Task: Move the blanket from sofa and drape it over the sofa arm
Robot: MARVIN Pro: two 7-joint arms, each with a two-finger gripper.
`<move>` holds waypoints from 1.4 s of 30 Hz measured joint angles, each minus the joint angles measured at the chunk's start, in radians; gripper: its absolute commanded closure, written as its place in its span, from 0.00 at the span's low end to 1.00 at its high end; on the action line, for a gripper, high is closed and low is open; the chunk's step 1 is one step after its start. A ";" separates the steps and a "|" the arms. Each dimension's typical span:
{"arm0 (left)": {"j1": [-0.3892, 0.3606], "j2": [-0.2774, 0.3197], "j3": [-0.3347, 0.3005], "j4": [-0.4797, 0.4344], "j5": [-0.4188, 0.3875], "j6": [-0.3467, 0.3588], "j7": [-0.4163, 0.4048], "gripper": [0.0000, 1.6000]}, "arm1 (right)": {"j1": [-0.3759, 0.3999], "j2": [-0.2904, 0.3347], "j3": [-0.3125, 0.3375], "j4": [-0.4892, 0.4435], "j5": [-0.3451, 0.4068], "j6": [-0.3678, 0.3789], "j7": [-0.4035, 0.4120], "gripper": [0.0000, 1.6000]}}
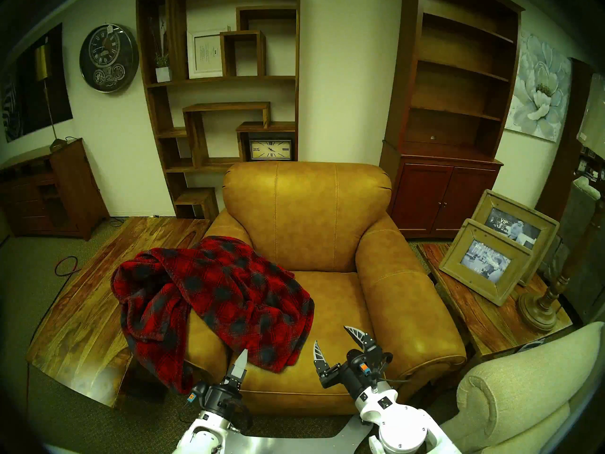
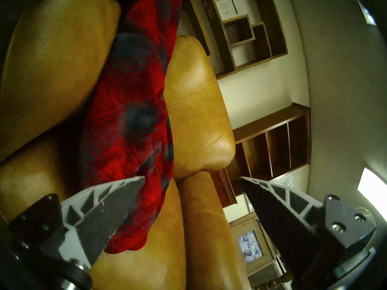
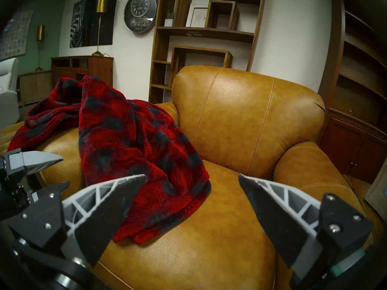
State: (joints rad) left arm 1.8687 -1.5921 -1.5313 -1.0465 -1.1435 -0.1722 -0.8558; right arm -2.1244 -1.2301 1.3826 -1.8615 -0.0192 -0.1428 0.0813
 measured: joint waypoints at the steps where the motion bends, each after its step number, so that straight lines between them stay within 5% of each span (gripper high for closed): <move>1: 0.005 0.002 0.006 -0.015 -0.009 0.002 0.012 0.00 | 0.000 0.000 0.000 -0.001 0.000 0.000 0.000 0.00; 22: 0.073 0.052 0.118 -0.300 -0.222 -0.060 0.445 0.00 | -0.012 0.005 0.000 -0.024 -0.006 0.000 -0.018 0.00; 42: -0.125 0.045 0.199 -0.222 -0.328 -0.099 0.859 0.00 | -0.024 0.007 -0.002 -0.032 -0.023 0.000 -0.033 0.00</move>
State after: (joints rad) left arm 1.7440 -1.5476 -1.3318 -1.2684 -1.4714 -0.2715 0.0034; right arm -2.1479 -1.2230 1.3802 -1.8931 -0.0424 -0.1429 0.0480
